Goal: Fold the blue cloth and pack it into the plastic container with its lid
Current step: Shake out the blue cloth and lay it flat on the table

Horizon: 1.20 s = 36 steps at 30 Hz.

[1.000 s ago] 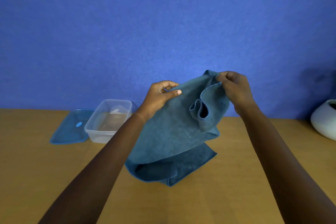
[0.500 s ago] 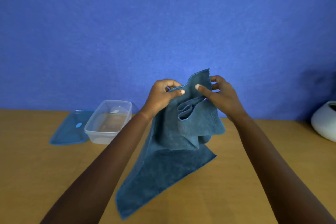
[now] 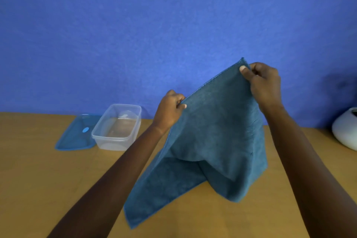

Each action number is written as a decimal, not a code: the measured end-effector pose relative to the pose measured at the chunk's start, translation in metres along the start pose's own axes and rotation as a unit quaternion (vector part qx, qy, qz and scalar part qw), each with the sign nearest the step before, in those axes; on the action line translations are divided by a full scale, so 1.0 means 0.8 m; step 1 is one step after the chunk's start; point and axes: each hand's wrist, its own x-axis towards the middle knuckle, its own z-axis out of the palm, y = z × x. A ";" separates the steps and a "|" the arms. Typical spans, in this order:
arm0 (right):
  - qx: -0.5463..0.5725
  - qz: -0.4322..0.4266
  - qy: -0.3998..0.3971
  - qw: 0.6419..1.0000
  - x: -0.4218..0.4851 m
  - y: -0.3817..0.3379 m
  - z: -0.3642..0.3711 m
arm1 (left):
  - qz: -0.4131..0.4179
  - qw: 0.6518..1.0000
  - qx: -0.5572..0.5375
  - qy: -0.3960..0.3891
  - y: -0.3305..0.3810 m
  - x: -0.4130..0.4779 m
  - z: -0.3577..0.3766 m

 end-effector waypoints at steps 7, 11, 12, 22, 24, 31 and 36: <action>-0.009 -0.008 0.062 0.998 0.010 0.003 -0.035 | -0.087 0.994 0.034 -0.051 -0.041 -0.023 0.009; -0.083 -0.011 0.109 0.991 0.009 0.007 -0.051 | -0.133 0.990 -0.027 -0.028 -0.044 -0.028 0.000; -0.105 -0.014 0.121 0.987 0.007 0.008 -0.053 | -0.135 0.990 -0.042 -0.015 -0.040 -0.026 -0.004; -0.107 -0.027 0.071 0.991 -0.017 -0.007 -0.018 | -0.042 0.992 -0.115 0.042 0.044 0.015 -0.023; -0.113 -0.030 0.045 0.992 -0.025 -0.011 -0.004 | -0.017 0.990 -0.131 0.037 0.066 0.022 -0.022; -0.059 -0.060 -0.034 0.996 -0.044 -0.024 0.026 | 0.045 0.990 -0.128 0.038 0.110 0.026 -0.026; 0.060 -0.019 -0.099 0.993 -0.050 -0.030 0.026 | 0.034 0.986 -0.151 0.053 0.107 0.026 -0.031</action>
